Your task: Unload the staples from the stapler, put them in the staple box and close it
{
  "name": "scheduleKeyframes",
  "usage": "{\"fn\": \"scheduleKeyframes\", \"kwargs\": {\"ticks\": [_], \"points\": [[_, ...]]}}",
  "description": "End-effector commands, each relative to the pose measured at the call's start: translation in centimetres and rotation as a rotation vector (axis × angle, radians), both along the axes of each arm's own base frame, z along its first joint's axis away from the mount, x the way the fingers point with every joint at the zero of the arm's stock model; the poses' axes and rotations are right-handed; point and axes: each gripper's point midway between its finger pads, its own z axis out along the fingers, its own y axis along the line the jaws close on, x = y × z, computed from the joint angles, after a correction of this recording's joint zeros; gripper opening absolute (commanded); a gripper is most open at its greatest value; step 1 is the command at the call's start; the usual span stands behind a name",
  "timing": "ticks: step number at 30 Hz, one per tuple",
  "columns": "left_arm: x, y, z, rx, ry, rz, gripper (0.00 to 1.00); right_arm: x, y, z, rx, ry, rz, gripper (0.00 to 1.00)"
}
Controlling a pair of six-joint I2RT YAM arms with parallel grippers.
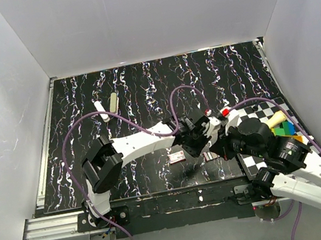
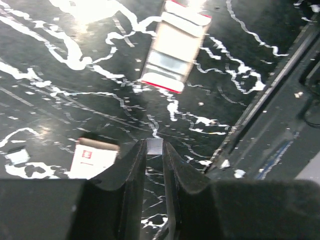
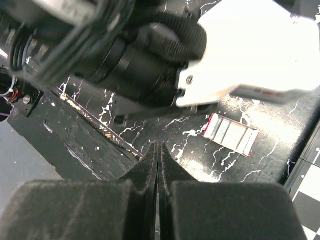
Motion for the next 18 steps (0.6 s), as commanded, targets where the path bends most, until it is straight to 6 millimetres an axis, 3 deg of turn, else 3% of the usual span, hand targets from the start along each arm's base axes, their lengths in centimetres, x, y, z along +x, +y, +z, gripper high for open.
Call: {"fn": "scheduleKeyframes", "kwargs": {"ticks": [1, 8, 18], "points": [[-2.0, -1.5, 0.8, -0.059, 0.024, -0.01, 0.22, 0.2, -0.8, -0.1, 0.004, 0.004, -0.062, 0.01], [-3.6, -2.2, 1.2, -0.102, 0.012, -0.026, 0.45, 0.0, -0.8, -0.6, 0.007, 0.029, -0.069, 0.02], [-1.8, -0.3, 4.1, -0.116, -0.118, 0.035, 0.5, -0.1, -0.9, -0.9, -0.002, 0.044, -0.071, 0.02]]}}
